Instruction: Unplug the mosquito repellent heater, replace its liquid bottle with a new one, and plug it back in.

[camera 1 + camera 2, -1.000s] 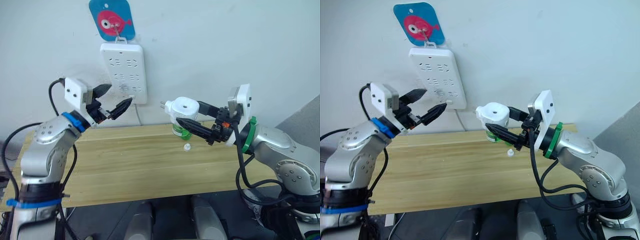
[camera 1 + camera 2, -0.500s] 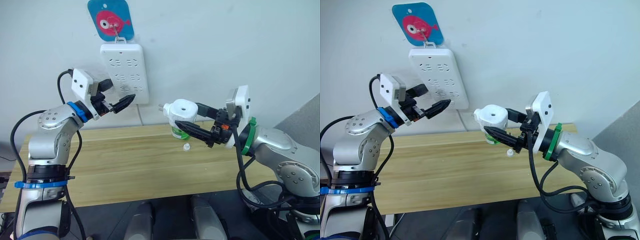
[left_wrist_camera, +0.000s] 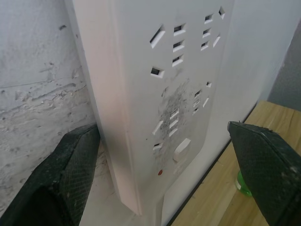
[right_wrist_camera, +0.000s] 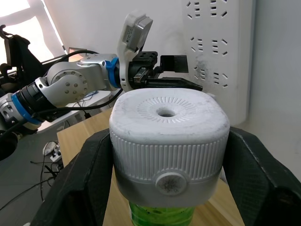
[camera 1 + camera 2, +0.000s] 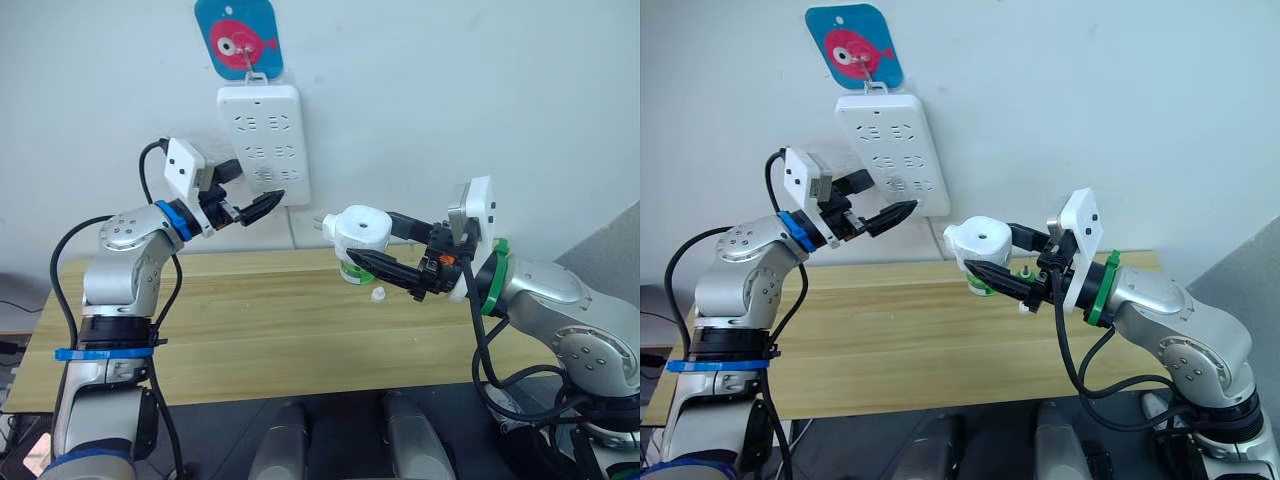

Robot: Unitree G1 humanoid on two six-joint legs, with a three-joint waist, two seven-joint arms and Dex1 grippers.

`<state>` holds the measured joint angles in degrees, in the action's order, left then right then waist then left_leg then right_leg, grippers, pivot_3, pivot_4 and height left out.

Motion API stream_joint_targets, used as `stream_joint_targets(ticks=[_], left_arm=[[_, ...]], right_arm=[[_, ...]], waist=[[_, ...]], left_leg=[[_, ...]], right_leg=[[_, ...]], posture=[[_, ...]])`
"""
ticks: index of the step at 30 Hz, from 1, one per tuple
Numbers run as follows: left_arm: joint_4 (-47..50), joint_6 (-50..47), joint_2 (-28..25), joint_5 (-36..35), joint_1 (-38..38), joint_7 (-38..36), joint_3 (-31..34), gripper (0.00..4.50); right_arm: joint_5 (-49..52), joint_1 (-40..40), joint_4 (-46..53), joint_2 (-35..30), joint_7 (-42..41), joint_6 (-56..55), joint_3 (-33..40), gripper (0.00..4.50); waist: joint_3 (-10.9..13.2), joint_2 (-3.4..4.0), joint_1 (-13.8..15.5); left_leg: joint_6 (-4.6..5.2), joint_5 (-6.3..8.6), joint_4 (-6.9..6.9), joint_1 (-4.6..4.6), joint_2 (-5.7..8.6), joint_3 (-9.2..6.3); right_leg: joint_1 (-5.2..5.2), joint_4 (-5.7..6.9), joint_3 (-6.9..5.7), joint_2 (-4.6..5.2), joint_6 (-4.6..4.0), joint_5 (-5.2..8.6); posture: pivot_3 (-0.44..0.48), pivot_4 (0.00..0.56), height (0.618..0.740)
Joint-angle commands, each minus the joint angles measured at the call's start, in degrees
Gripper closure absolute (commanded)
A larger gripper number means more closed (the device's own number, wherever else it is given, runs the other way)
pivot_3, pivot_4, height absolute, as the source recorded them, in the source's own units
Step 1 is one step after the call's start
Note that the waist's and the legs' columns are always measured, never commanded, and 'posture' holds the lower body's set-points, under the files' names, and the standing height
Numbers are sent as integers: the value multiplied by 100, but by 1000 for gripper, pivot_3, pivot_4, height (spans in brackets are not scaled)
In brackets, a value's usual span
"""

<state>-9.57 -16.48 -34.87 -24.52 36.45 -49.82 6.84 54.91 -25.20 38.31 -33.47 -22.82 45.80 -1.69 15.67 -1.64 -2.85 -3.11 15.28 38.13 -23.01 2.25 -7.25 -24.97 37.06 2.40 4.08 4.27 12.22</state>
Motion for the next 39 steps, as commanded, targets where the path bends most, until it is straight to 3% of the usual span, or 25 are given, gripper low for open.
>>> stream_joint_targets(ticks=[1, 4, 7, 9, 10, 15, 27, 39], left_arm=[[464, -34, 10, -174, 117, -144, 43, 0], [522, -122, 81, -207, 114, -19, 145, 396], [535, -143, 157, -191, 129, 75, 169, 1202], [554, -163, 216, -196, 122, 154, 172, 1208], [563, -166, 236, -194, 109, 175, 163, 1713], [605, -218, 320, -161, 19, 315, 183, 2782], [1753, -1503, 34, -675, -651, 775, 576, 3011], [1859, -1681, 15, -729, -707, 872, 528, 3028]], right_arm=[[159, 30, 308, -6, -77, 3, 84, 1506], [201, 34, 318, -7, -89, 44, 102, 1506], [226, 7, 318, 10, -103, 83, 108, 1506], [225, -25, 307, 22, -108, 98, 98, 1506], [219, -43, 299, 29, -105, 98, 93, 1506], [47, -193, 260, 185, 83, 39, 43, 1506], [-2001, -1180, -464, 1055, 1090, -38, -940, 1506], [-2911, -1424, -857, 1961, 1318, -38, -1184, 1507]], waist=[[0, 0, -33], [0, 0, -74], [0, 0, -78], [0, 0, -75], [0, 0, -74], [0, 0, -26], [0, 0, -112], [0, 0, -143]], left_leg=[[0, 0, -1, 0, 0, 3], [0, 0, -5, 0, -3, 7], [0, 0, -5, 0, -4, 7], [0, 0, -5, 0, -3, 7], [0, 0, -4, 0, -2, 7], [0, 0, -1, 0, -1, 3], [0, 0, -4, 2, -1, 9], [0, 0, -5, 4, -1, 13]], right_leg=[[-2, -1, 2, 0, 0, 0], [-7, -1, 3, 0, 0, 0], [-8, 0, 3, -1, 0, 0], [-7, 0, 4, 0, 0, 0], [-6, -1, 4, 0, 0, 0], [-4, 1, 2, 0, 0, 0], [-9, 1, 9, 1, 2, -2], [-10, 0, 13, 1, 2, -2]], posture=[[-122, 253, 740], [-118, 251, 740], [-117, 250, 740], [-118, 250, 740], [-119, 250, 740], [-122, 253, 740], [-107, 260, 740], [-107, 257, 740]])
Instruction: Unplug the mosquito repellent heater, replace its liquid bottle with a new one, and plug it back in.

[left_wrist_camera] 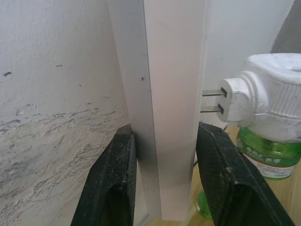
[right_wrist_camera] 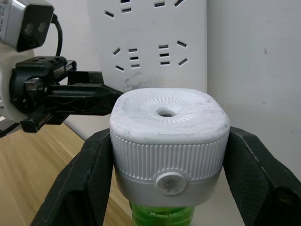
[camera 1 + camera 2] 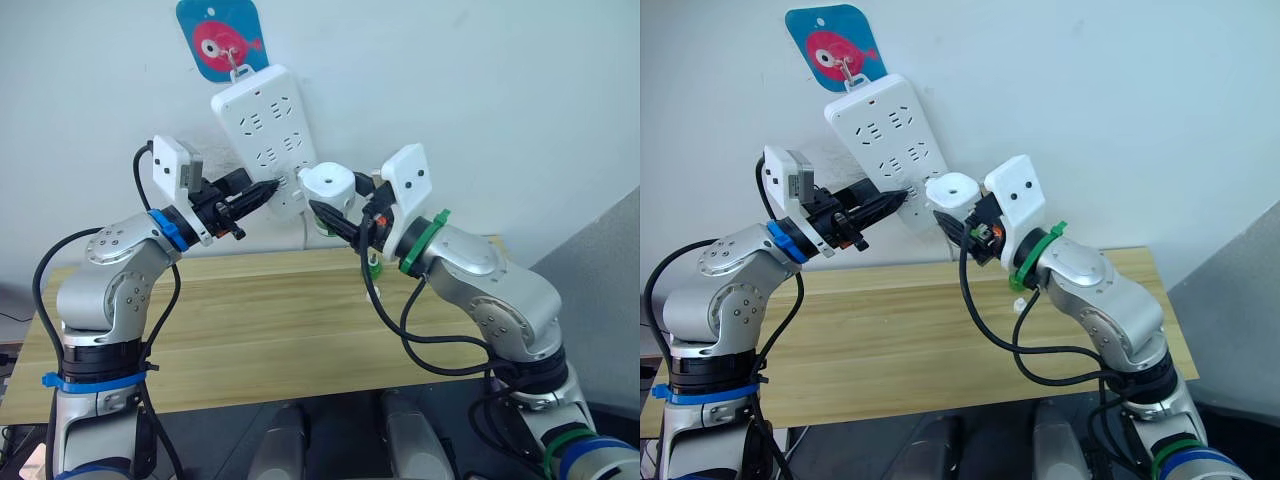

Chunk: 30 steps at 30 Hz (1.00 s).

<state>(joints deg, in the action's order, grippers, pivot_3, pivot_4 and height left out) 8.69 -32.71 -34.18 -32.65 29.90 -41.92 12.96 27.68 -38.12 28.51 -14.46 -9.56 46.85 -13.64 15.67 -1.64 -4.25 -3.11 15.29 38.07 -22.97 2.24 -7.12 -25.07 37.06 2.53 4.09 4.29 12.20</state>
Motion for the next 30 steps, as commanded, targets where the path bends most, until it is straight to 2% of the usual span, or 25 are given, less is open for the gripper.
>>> stream_joint_targets(ticks=[1, 21, 30], left_arm=[[17, -56, -51, 89, -31, 80, -95, 3028], [7, -69, -51, 94, 39, 40, -175, 3045], [19, -27, -74, 142, 2, 38, -184, 3045]], right_arm=[[-248, -125, 107, 81, -6, -143, 8, 1507], [-669, -12, 234, 200, -242, 193, 16, 1508], [-271, 108, 744, 246, -397, 577, 362, 1508]], waist=[[0, 0, -6], [0, 0, -29], [-1, -1, -25]], left_leg=[[0, 0, 0, 0, 0, 1], [0, 0, 0, 1, 1, -1], [0, 0, -1, -1, 1, -3]], right_leg=[[0, -1, 1, 0, 0, 0], [1, 0, 0, 0, 0, 0], [1, -1, 0, 1, 0, 0]], posture=[[-108, 257, 740], [-110, 251, 740], [-108, 250, 740]])
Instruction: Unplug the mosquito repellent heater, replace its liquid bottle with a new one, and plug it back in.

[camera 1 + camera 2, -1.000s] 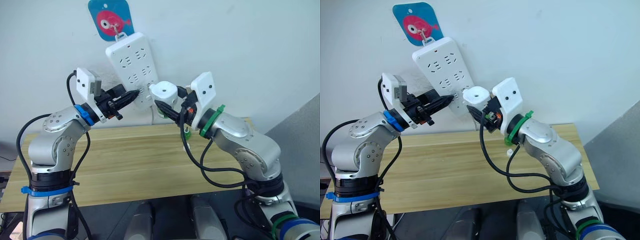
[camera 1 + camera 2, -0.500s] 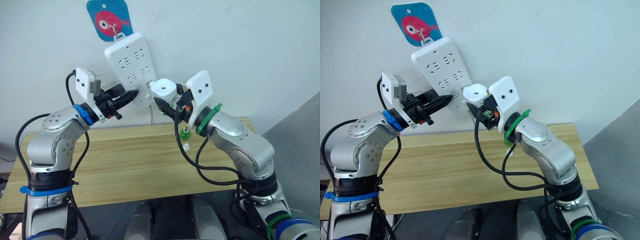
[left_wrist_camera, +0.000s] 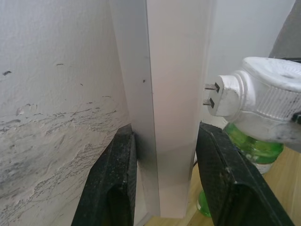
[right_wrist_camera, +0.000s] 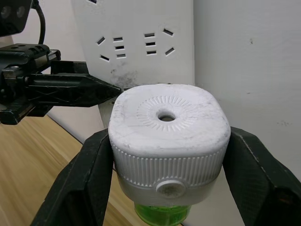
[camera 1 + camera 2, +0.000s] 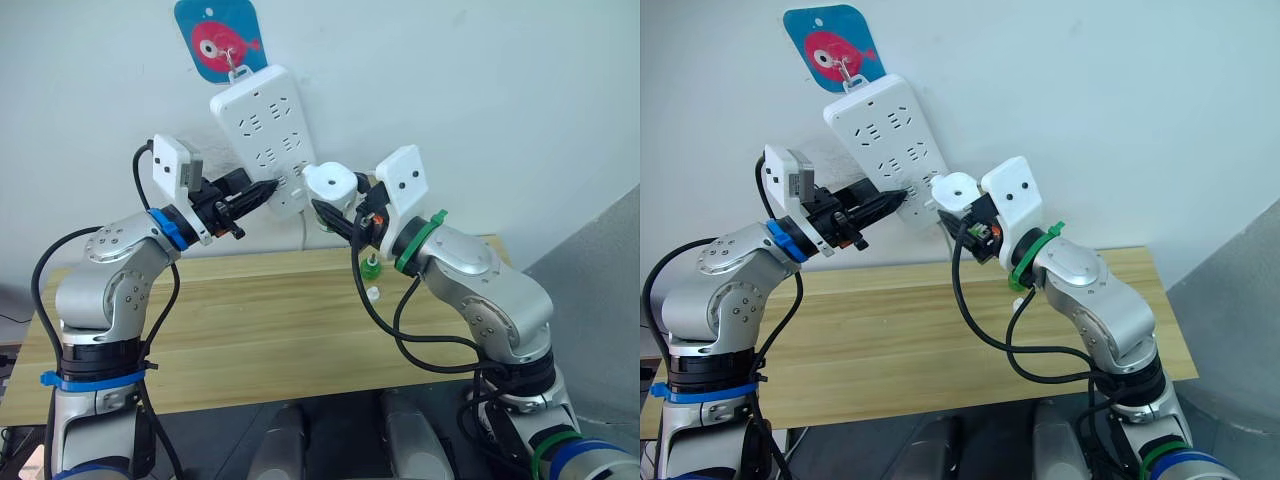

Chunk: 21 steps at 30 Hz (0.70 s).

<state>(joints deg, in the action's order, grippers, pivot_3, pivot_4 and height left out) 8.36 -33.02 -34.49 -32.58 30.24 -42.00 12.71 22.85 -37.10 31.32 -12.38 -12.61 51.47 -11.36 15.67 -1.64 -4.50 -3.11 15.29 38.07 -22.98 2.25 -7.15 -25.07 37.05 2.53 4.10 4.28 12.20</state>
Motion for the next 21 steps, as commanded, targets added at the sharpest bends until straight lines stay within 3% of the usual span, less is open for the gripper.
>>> stream_joint_targets(ticks=[1, 21], left_arm=[[52, 9, -42, 138, -34, 49, -161, 3045], [36, 43, -30, 155, -8, 29, -235, 3047]], right_arm=[[251, 18, 506, 38, -95, 179, 143, 1508], [-452, -253, 79, 278, 205, 138, -114, 1509]], waist=[[0, 0, 0], [0, 0, 5]], left_leg=[[0, 0, 0, 0, 0, 0], [0, 0, 0, 0, 0, 1]], right_leg=[[0, 0, -1, 0, 0, 0], [0, 0, 0, 0, 0, 0]], posture=[[-108, 250, 740], [-112, 250, 740]])
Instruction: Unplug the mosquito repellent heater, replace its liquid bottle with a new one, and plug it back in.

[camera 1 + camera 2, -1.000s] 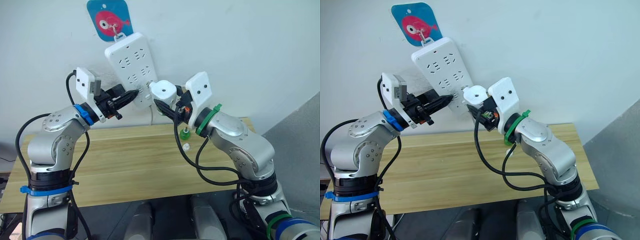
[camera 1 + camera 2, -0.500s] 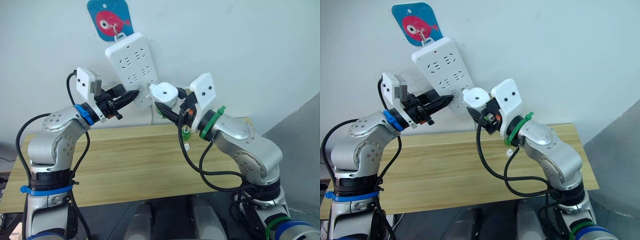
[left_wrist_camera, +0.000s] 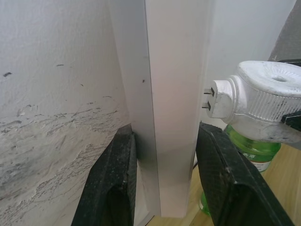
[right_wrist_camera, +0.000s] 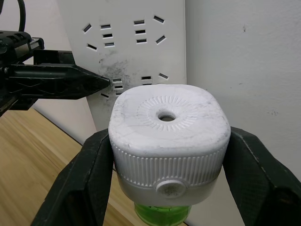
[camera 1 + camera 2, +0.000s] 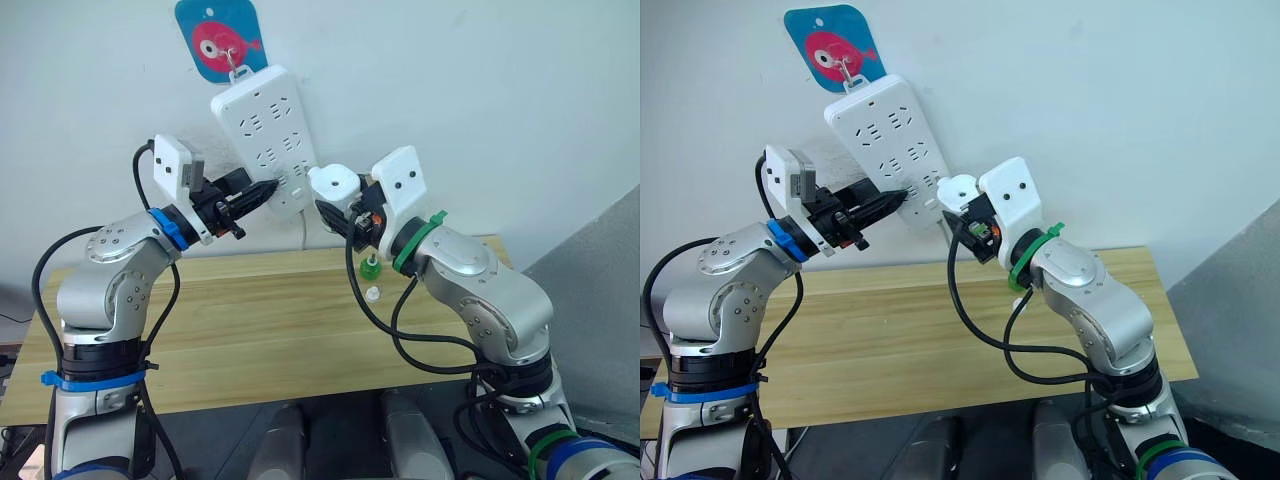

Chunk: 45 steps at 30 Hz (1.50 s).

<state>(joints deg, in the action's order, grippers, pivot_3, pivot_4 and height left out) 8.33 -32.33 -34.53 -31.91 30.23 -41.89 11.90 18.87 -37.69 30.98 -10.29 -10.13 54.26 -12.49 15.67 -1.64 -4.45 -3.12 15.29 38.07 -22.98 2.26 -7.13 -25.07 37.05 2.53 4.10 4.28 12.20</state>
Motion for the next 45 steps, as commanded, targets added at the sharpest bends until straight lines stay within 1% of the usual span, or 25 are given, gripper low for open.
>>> stream_joint_targets(ticks=[1, 9, 15, 20, 28, 34, 36, 40, 43, 45], left_arm=[[36, -24, -24, 92, -5, 14, -158, 3047], [16, -6, 2, 114, 12, 4, -184, 3048], [9, 9, 14, 127, 10, -5, -196, 3048], [12, 13, 23, 122, 7, -5, -195, 3049], [45, -12, 22, 96, -24, -22, -203, 3050], [159, -144, 87, -22, -54, -25, -237, 3053], [220, -276, 146, -130, -61, 27, -212, 3056], [321, -487, 205, -250, -53, 49, -150, 3056], [399, -793, 235, -490, -33, 89, -61, 3057], [440, -836, 216, -498, -38, 50, -72, 3059]], right_arm=[[-52, -199, 121, 76, -54, -133, -8, 1509], [-112, -241, 187, 135, -133, -184, -85, 1509], [-209, -218, 255, 176, -161, -140, -287, 1509], [-290, -197, 253, 202, -109, 7, -360, 1509], [-521, -253, 181, 393, 47, -98, -349, 1509], [-691, -518, -315, 832, 274, -97, -375, 1509], [-779, -577, -580, 950, 290, -285, -382, 1509], [-889, -569, -913, 1040, 213, -577, -443, 1509], [-979, -531, -1242, 1074, 105, -848, -536, 1509], [-1028, -527, -1432, 1092, 58, -1016, -566, 1509]], waist=[[0, 0, 0], [0, 0, -2], [0, 0, -9], [0, 0, -9], [0, 0, -9], [0, 0, -20], [-1, 0, -32], [-2, 1, -53], [-8, 1, -77], [-11, 1, -91]], left_leg=[[0, 0, 0, 0, 0, 0], [0, 0, 0, 0, 0, 0], [0, 0, 0, 1, 0, 0], [0, 0, 0, 1, 0, 0], [0, 0, 0, 0, 0, -1], [-1, 0, 0, 2, -1, -1], [-1, 0, 0, 3, 0, 0], [-2, -1, 0, 13, -5, 6], [-6, -4, 0, 21, -8, 8], [-7, -4, 0, 24, -8, 9]], right_leg=[[0, 0, 0, 0, 0, 0], [0, 0, 0, 0, 0, 0], [0, 1, 0, 0, 0, 0], [1, -1, 0, 0, 0, 0], [0, -1, -1, 0, 0, 0], [0, 3, -1, 0, 0, 0], [0, 3, 0, 0, 0, 0], [1, 10, 0, -1, -11, -7], [2, 18, 0, -4, -14, -9], [3, 20, 1, -4, -14, -9]], posture=[[-112, 250, 740], [-117, 249, 740], [-118, 250, 740], [-119, 251, 740], [-119, 252, 740], [-126, 253, 740], [-126, 253, 740], [-124, 251, 740], [-124, 247, 740], [-122, 247, 740]])
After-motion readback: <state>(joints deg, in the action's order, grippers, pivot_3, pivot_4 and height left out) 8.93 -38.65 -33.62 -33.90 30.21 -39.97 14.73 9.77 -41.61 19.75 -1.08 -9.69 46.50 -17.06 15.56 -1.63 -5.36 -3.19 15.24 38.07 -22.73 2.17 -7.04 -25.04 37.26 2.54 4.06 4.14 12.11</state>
